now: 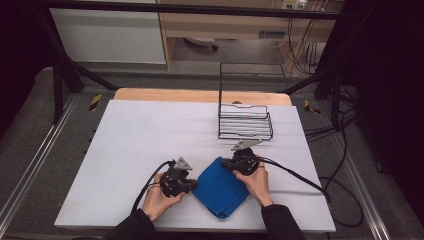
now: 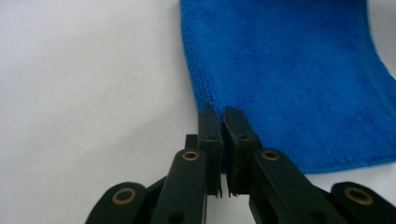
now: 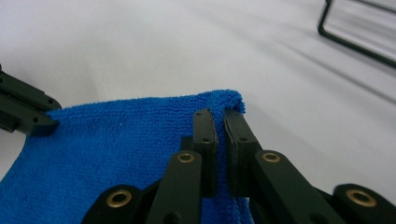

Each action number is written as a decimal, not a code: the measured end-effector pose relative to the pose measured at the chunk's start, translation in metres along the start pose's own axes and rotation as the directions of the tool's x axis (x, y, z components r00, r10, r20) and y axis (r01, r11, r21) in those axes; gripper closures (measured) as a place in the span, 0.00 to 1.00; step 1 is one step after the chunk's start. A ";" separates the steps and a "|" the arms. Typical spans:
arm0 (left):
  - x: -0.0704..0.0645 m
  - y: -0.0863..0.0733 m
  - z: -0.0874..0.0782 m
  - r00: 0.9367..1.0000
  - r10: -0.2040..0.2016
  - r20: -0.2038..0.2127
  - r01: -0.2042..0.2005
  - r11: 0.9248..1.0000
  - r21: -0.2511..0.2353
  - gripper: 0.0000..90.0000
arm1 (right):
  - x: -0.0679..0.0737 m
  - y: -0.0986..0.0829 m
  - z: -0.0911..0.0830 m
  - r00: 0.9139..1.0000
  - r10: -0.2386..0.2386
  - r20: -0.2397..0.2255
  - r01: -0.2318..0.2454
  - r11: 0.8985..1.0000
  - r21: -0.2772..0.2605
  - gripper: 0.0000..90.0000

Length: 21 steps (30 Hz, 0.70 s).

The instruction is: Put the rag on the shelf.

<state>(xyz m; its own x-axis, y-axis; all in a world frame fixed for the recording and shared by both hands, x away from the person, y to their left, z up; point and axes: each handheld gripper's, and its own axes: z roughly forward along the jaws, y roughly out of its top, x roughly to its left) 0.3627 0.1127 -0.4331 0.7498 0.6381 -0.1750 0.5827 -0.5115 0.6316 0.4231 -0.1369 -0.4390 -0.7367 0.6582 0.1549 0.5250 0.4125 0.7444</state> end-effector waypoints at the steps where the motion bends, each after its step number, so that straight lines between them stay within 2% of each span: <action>1: 0.000 -0.002 -0.003 1.000 -0.010 0.000 0.010 1.000 -0.003 0.96 | 0.002 0.003 0.003 1.000 -0.014 -0.004 0.014 1.000 -0.007 0.95; 4: -0.002 -0.008 -0.012 0.999 -0.038 -0.014 0.037 0.999 -0.017 0.96 | 0.006 0.010 0.009 0.999 -0.042 -0.017 0.041 0.999 -0.007 0.95; 6: -0.005 -0.014 -0.017 0.999 -0.037 -0.035 0.036 0.999 -0.025 0.96 | 0.011 0.016 0.018 0.997 -0.077 -0.027 0.077 0.997 0.003 0.95; 7: -0.008 -0.017 -0.019 0.998 -0.034 -0.047 0.033 0.999 -0.024 0.95 | 0.016 0.022 0.027 0.991 -0.122 -0.049 0.123 0.992 0.017 0.95; 8: -0.010 -0.019 -0.019 0.998 -0.035 -0.052 0.034 0.999 -0.026 0.95 | 0.016 0.022 0.027 0.991 -0.122 -0.049 0.123 0.992 0.017 0.95; 11: -0.013 -0.025 -0.018 0.997 -0.025 -0.070 0.024 1.000 -0.015 0.95 | 0.021 0.027 0.037 0.985 -0.160 -0.068 0.162 0.986 0.034 0.94; 13: -0.012 -0.026 -0.016 0.997 -0.036 -0.067 0.035 0.999 -0.017 0.95 | 0.023 0.028 0.043 0.982 -0.179 -0.056 0.181 0.982 0.044 0.90; 14: -0.012 -0.026 -0.016 0.997 -0.037 -0.064 0.036 0.999 -0.018 0.94 | 0.023 0.027 0.044 0.983 -0.184 -0.028 0.185 0.982 0.040 0.82; 15: -0.011 -0.026 -0.016 0.997 -0.040 -0.060 0.039 0.999 -0.018 0.94 | 0.023 0.027 0.044 0.983 -0.184 -0.028 0.185 0.982 0.040 0.82; 16: -0.010 -0.027 -0.016 0.997 -0.043 -0.058 0.042 0.999 -0.019 0.94 | 0.023 0.027 0.040 0.983 -0.186 -0.009 0.186 0.982 0.035 0.77; 18: -0.009 -0.027 -0.015 0.998 -0.039 -0.056 0.038 0.999 -0.016 0.93 | 0.022 0.027 0.029 0.984 -0.175 0.018 0.175 0.985 -0.008 0.63; 20: -0.009 -0.028 -0.014 0.998 -0.036 -0.058 0.035 0.999 -0.016 0.92 | 0.018 0.025 0.012 0.988 -0.145 0.052 0.146 0.989 -0.032 0.58; 21: -0.009 -0.028 -0.014 0.998 -0.032 -0.060 0.031 0.999 -0.014 0.92 | 0.016 0.023 0.003 0.991 -0.115 0.065 0.118 0.992 -0.040 0.55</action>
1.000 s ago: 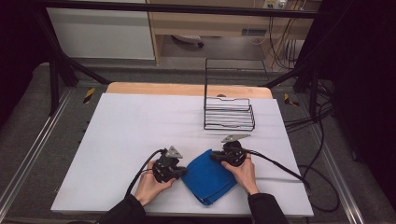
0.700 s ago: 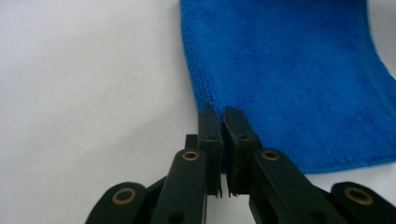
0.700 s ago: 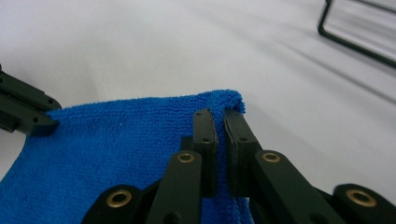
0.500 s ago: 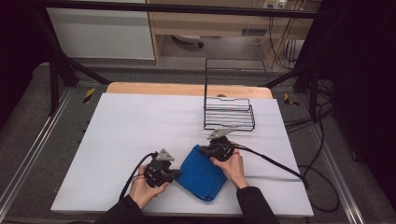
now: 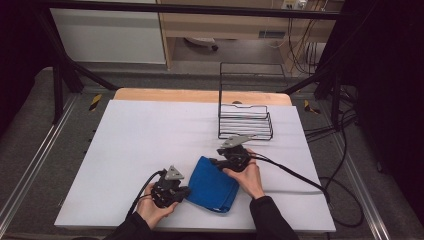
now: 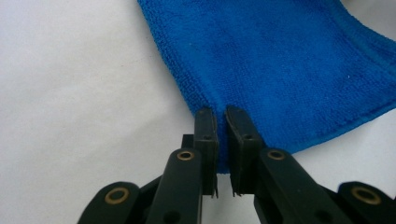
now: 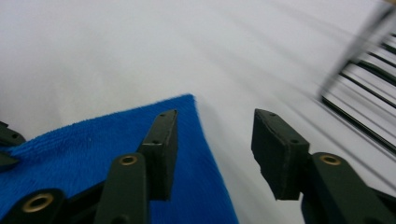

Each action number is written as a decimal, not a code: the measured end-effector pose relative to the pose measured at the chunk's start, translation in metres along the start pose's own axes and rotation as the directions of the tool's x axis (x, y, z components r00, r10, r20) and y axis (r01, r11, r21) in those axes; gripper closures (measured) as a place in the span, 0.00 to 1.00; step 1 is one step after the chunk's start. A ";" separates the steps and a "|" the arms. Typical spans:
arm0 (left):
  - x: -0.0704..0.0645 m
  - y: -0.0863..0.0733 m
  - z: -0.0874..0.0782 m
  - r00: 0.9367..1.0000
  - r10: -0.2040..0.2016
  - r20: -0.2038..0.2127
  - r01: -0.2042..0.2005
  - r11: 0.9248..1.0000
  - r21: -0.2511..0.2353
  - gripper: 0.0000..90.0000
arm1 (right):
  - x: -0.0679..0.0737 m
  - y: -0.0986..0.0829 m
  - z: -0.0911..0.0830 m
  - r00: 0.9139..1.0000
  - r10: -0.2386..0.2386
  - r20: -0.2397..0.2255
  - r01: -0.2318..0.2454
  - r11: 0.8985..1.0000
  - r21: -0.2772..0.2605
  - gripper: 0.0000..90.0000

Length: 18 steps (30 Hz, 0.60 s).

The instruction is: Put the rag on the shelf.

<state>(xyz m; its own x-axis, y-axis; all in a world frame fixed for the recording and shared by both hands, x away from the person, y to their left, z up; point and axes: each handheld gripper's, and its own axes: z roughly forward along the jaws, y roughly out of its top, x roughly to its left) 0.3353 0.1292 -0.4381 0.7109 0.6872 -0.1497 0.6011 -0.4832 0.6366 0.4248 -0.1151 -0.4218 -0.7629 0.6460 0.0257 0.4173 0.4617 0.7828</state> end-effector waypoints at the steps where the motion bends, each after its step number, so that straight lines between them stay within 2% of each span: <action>1: 0.000 0.000 0.000 1.000 0.006 -0.002 -0.006 1.000 -0.001 0.92 | -0.003 -0.004 -0.009 0.999 0.032 0.018 -0.032 0.999 -0.002 0.53; 3: 0.000 0.000 0.000 1.000 0.010 -0.001 -0.010 1.000 0.002 0.91 | -0.009 -0.016 -0.024 0.994 0.090 0.056 -0.090 0.996 0.004 0.53; 5: 0.002 0.001 0.001 1.000 0.007 0.003 -0.007 1.000 0.004 0.89 | -0.012 -0.031 -0.034 0.989 0.126 0.080 -0.128 0.992 0.022 0.54; 9: 0.006 0.003 -0.001 1.000 -0.013 0.016 0.013 1.000 -0.007 0.84 | -0.013 -0.058 -0.045 0.979 0.185 0.083 -0.189 0.981 0.045 0.58; 10: 0.007 0.004 -0.002 1.000 -0.017 0.017 0.017 1.000 -0.016 0.78 | -0.013 -0.065 -0.046 0.975 0.210 0.076 -0.215 0.975 0.054 0.61; 13: 0.010 0.008 -0.007 1.000 -0.013 0.005 0.013 0.999 -0.053 0.69 | -0.011 -0.068 -0.044 0.971 0.226 0.078 -0.231 0.970 0.075 0.67; 14: 0.012 0.009 -0.008 1.000 -0.012 0.000 0.012 0.998 -0.063 0.69 | -0.011 -0.068 -0.044 0.971 0.226 0.078 -0.231 0.970 0.075 0.67; 15: 0.014 0.010 -0.009 1.000 -0.014 -0.001 0.014 0.998 -0.069 0.68 | -0.011 -0.068 -0.044 0.967 0.244 0.077 -0.250 0.965 0.079 0.69; 18: 0.021 0.012 -0.005 1.000 -0.020 0.003 0.020 0.998 -0.053 0.68 | -0.009 -0.069 -0.042 0.962 0.261 0.080 -0.268 0.959 0.095 0.72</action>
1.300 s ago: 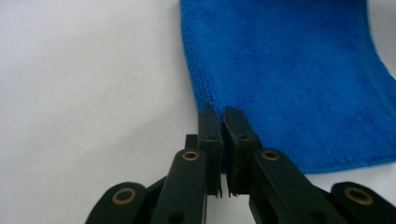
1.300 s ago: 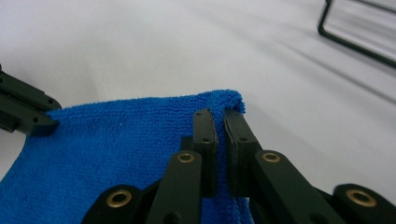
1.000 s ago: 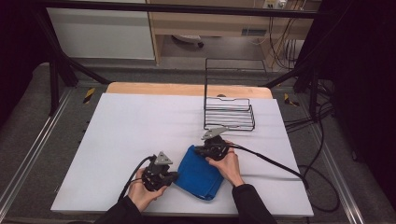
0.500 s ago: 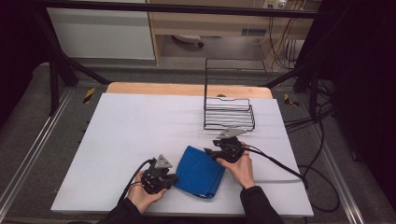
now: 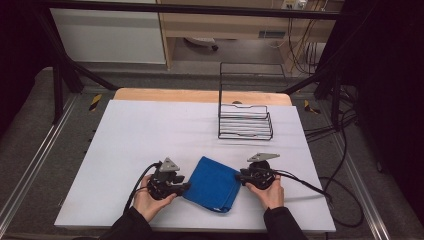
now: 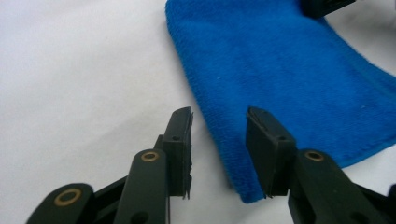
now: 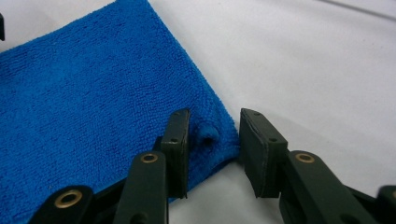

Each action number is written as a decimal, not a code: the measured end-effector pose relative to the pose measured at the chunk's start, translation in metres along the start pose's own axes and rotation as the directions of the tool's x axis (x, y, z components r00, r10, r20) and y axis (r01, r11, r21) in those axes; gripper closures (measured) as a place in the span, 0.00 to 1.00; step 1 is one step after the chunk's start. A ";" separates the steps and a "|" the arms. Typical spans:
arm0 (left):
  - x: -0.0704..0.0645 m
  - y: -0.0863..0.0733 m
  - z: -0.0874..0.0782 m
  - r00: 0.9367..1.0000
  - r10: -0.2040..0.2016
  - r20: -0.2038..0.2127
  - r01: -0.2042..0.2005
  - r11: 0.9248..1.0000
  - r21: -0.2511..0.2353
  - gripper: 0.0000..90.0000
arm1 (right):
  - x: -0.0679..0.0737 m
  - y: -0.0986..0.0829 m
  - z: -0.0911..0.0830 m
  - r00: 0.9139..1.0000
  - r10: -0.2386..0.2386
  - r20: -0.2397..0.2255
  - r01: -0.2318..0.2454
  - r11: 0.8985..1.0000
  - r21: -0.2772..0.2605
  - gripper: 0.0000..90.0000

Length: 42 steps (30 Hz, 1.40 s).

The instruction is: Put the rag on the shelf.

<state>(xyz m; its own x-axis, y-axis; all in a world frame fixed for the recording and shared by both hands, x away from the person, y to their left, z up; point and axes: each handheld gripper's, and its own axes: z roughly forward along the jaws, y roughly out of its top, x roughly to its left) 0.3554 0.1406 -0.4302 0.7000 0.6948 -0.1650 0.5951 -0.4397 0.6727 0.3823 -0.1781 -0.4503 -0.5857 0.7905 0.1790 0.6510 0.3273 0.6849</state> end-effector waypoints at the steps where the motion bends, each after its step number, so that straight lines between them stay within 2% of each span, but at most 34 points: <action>1: 0.002 0.000 0.002 1.000 -0.006 0.012 0.006 1.000 0.011 0.70 | 0.001 0.000 -0.001 1.000 0.021 0.000 -0.021 1.000 0.005 0.75; 3: 0.003 -0.003 0.007 0.998 -0.009 0.058 0.007 0.999 0.046 0.72 | 0.002 -0.001 -0.001 1.000 0.028 0.001 -0.028 1.000 0.003 0.76; 5: -0.001 -0.003 0.009 0.998 0.008 0.068 -0.013 0.997 0.071 0.78 | 0.003 -0.001 0.000 0.998 0.058 -0.022 -0.057 0.998 0.013 0.86; 9: -0.006 -0.005 0.009 0.998 0.018 0.060 -0.022 0.997 0.080 0.87 | 0.002 0.002 0.000 0.995 0.083 -0.057 -0.081 0.996 0.026 0.92; 13: -0.008 -0.006 0.007 0.998 0.001 0.062 -0.006 0.997 0.082 0.94 | -0.001 0.008 0.000 0.994 0.089 -0.071 -0.088 0.996 0.010 0.94; 17: -0.012 -0.007 0.005 0.998 -0.023 0.061 0.018 0.997 0.082 0.95 | -0.001 0.022 0.005 0.998 0.032 -0.057 -0.033 0.999 -0.023 0.94; 20: -0.017 -0.009 0.003 0.998 -0.026 0.052 0.022 0.997 0.077 0.95 | -0.001 0.031 0.011 0.998 -0.034 -0.057 0.031 0.998 -0.048 0.94; 23: -0.021 -0.011 0.003 0.999 -0.018 0.036 0.015 0.997 0.070 0.95 | -0.005 0.034 0.019 0.996 -0.062 -0.071 0.057 0.996 -0.065 0.94; 27: -0.021 -0.012 0.003 1.000 -0.011 0.029 0.009 0.998 0.067 0.93 | -0.005 0.032 0.026 0.994 -0.093 -0.061 0.088 0.993 -0.072 0.92; 30: -0.020 -0.012 0.002 1.000 0.001 0.022 -0.002 0.998 0.058 0.89 | -0.004 0.030 0.027 0.992 -0.114 -0.046 0.110 0.990 -0.083 0.86; 33: -0.017 -0.010 -0.002 1.000 0.019 0.020 -0.019 0.999 0.039 0.79 | -0.004 0.030 0.023 0.990 -0.141 -0.019 0.138 0.984 -0.111 0.73; 35: -0.013 -0.008 -0.007 0.999 0.033 0.010 -0.033 0.999 0.008 0.71 | -0.003 0.030 0.016 0.989 -0.150 -0.008 0.148 0.980 -0.131 0.62; 37: -0.008 -0.005 -0.011 1.000 0.031 0.002 -0.031 0.999 -0.018 0.62 | -0.003 0.028 0.009 0.989 -0.150 -0.013 0.146 0.978 -0.146 0.53; 39: -0.002 -0.002 -0.012 1.000 0.028 0.013 -0.028 0.999 -0.033 0.51 | -0.004 0.025 0.001 0.988 -0.152 -0.012 0.148 0.975 -0.167 0.46; 42: 0.006 0.003 -0.012 1.000 0.026 0.014 -0.026 0.999 -0.031 0.38 | -0.008 0.020 -0.008 0.992 -0.123 -0.020 0.117 0.975 -0.187 0.36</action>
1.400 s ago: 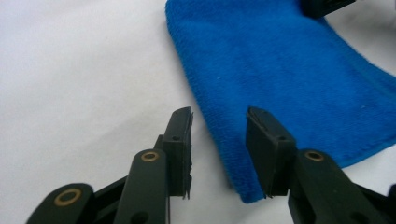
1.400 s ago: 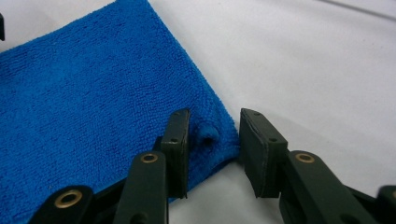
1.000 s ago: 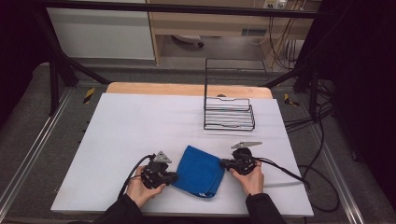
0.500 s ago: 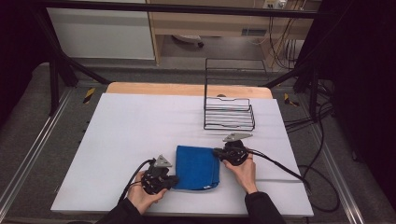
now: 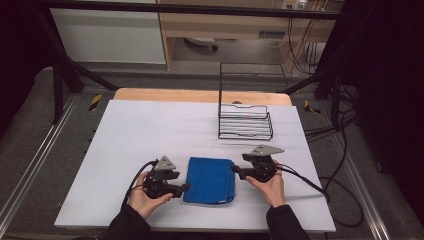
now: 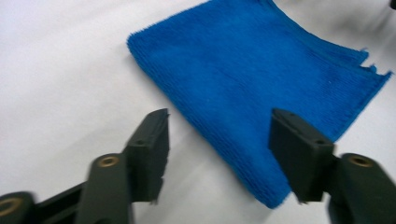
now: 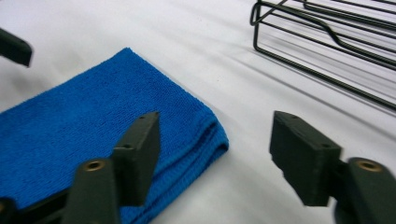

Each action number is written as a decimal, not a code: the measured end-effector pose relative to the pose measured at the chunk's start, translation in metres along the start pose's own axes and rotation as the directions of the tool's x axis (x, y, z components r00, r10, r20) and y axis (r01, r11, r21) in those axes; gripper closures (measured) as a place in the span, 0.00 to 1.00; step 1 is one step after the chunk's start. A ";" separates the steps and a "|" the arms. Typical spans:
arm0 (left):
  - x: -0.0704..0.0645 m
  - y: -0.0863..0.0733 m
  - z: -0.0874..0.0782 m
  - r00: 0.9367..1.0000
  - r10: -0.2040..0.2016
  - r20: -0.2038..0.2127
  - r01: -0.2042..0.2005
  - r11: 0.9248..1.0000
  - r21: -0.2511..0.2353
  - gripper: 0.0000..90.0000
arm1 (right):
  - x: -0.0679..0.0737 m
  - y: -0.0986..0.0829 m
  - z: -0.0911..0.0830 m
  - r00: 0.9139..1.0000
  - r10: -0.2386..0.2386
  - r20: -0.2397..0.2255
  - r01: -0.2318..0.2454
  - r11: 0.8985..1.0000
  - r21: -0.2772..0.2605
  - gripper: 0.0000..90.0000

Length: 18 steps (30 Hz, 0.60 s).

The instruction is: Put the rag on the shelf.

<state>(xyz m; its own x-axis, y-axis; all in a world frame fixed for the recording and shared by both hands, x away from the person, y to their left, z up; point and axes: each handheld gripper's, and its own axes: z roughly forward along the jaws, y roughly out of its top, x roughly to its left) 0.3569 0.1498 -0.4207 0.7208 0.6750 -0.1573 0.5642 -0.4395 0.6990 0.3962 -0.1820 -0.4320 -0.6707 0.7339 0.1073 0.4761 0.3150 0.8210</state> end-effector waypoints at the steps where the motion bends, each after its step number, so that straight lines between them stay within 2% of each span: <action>1: 0.002 0.002 0.001 1.000 0.002 -0.008 -0.002 1.000 0.003 0.34 | -0.002 -0.001 -0.003 1.000 0.009 -0.003 -0.009 1.000 -0.006 0.33; 5: 0.008 0.007 0.005 1.000 0.013 -0.019 -0.013 1.000 0.005 0.24 | -0.007 -0.007 -0.010 0.999 0.042 -0.013 -0.042 0.999 -0.006 0.21; 8: 0.011 0.012 0.008 1.000 0.017 -0.006 -0.017 1.000 0.008 0.17 | -0.008 -0.011 -0.014 0.998 0.049 -0.026 -0.049 0.999 0.011 0.12; 14: 0.016 0.025 0.011 0.999 0.035 -0.011 -0.035 0.999 0.005 0.09 | -0.005 -0.021 -0.023 0.998 0.055 -0.038 -0.054 0.998 0.016 0.06; 16: 0.017 0.032 0.012 0.999 0.031 -0.039 -0.031 1.000 -0.003 0.08 | -0.004 -0.022 -0.024 0.998 0.055 -0.035 -0.054 0.998 0.027 0.04; 18: 0.019 0.038 0.013 0.999 0.032 -0.043 -0.033 0.999 -0.011 0.08 | -0.003 -0.023 -0.025 0.998 0.058 -0.035 -0.057 0.998 0.026 0.04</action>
<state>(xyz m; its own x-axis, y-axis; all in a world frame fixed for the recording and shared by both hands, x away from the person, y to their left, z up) 0.3972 0.1380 -0.4067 0.7205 0.6856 -0.1042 0.5355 -0.4547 0.7117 0.3734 -0.2061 -0.4371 -0.6615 0.7295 0.1739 0.5282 0.2886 0.7986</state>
